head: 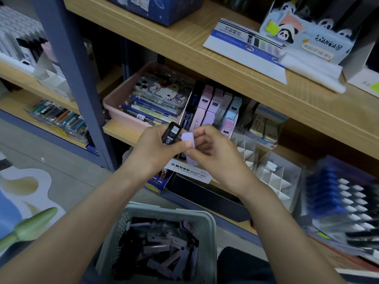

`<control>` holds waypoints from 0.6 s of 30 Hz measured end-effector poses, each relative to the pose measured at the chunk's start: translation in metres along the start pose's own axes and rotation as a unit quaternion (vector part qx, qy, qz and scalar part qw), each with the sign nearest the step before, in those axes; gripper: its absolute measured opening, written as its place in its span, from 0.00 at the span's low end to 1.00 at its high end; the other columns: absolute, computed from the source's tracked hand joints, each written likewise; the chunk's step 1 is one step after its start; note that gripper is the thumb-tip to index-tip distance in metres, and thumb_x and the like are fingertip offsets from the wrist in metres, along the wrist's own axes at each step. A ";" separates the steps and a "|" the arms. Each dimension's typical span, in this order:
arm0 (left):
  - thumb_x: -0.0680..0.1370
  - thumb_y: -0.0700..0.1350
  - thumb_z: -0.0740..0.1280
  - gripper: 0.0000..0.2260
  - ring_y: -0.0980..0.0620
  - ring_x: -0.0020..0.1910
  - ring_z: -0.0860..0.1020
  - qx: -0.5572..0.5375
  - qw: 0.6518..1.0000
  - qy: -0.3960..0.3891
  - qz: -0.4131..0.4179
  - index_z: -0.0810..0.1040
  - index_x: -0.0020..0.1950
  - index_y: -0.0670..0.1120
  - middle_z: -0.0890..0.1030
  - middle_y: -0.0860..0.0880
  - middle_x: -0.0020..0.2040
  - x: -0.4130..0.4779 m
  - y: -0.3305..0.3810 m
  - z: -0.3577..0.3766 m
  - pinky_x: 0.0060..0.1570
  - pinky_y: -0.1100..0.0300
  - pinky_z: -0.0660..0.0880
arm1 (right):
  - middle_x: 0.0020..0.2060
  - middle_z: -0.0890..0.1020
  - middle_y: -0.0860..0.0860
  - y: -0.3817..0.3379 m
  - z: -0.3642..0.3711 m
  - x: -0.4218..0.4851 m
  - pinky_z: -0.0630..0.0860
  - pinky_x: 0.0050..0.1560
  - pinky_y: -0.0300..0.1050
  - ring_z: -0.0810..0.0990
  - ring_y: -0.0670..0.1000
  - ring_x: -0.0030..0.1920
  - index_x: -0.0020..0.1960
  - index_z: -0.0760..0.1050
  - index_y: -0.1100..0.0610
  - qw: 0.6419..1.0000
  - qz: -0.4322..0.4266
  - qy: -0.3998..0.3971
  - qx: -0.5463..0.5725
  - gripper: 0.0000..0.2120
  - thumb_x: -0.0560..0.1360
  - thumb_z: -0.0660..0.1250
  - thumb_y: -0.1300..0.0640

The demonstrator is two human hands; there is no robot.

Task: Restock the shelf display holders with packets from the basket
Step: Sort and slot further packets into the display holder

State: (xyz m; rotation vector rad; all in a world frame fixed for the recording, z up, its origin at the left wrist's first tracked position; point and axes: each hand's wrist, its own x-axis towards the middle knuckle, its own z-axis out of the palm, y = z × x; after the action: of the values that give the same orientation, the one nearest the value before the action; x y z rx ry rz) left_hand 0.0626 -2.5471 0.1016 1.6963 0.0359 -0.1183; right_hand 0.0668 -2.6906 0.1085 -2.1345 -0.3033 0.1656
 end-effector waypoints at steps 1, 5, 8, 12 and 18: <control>0.74 0.39 0.69 0.04 0.64 0.20 0.69 0.003 1.000 0.002 0.000 0.78 0.44 0.48 0.72 0.61 0.20 0.001 0.000 0.000 0.22 0.75 0.62 | 0.41 0.81 0.48 -0.001 0.000 0.000 0.76 0.45 0.35 0.80 0.44 0.42 0.50 0.73 0.50 1.000 -0.013 0.013 -0.002 0.09 0.74 0.69 0.61; 0.77 0.44 0.65 0.08 0.59 0.24 0.68 -0.007 0.998 0.055 -0.044 0.71 0.56 0.46 0.70 0.55 0.29 0.006 -0.004 -0.003 0.28 0.63 0.65 | 0.39 0.78 0.43 -0.003 -0.009 0.006 0.76 0.42 0.32 0.79 0.40 0.41 0.52 0.70 0.49 0.984 -0.033 0.172 0.008 0.12 0.74 0.68 0.61; 0.79 0.41 0.60 0.03 0.55 0.22 0.63 -0.071 0.989 0.079 -0.100 0.66 0.50 0.44 0.72 0.50 0.33 0.007 0.000 -0.002 0.25 0.61 0.60 | 0.40 0.76 0.39 0.003 -0.015 0.013 0.78 0.45 0.35 0.80 0.41 0.42 0.54 0.68 0.52 0.961 -0.051 0.268 -0.030 0.11 0.76 0.67 0.59; 0.81 0.39 0.56 0.08 0.59 0.17 0.62 -0.104 0.987 0.071 -0.103 0.62 0.42 0.48 0.74 0.48 0.39 0.004 0.006 -0.001 0.21 0.65 0.58 | 0.37 0.77 0.43 0.018 -0.010 0.021 0.79 0.43 0.48 0.81 0.47 0.40 0.58 0.68 0.53 0.963 -0.037 0.244 -0.105 0.10 0.78 0.63 0.60; 0.81 0.45 0.58 0.05 0.56 0.24 0.67 -0.035 0.995 0.052 -0.074 0.68 0.46 0.52 0.76 0.49 0.38 0.002 0.001 -0.005 0.21 0.65 0.65 | 0.54 0.77 0.53 0.036 -0.007 0.030 0.75 0.52 0.49 0.78 0.52 0.50 0.59 0.76 0.57 0.953 -0.043 0.194 -0.229 0.11 0.80 0.60 0.58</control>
State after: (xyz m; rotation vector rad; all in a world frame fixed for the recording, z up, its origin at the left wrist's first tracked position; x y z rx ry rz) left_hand 0.0649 -2.5419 0.1031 1.6280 0.2420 -0.1378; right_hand 0.1026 -2.7067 0.0825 -2.5413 -0.2143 -0.4109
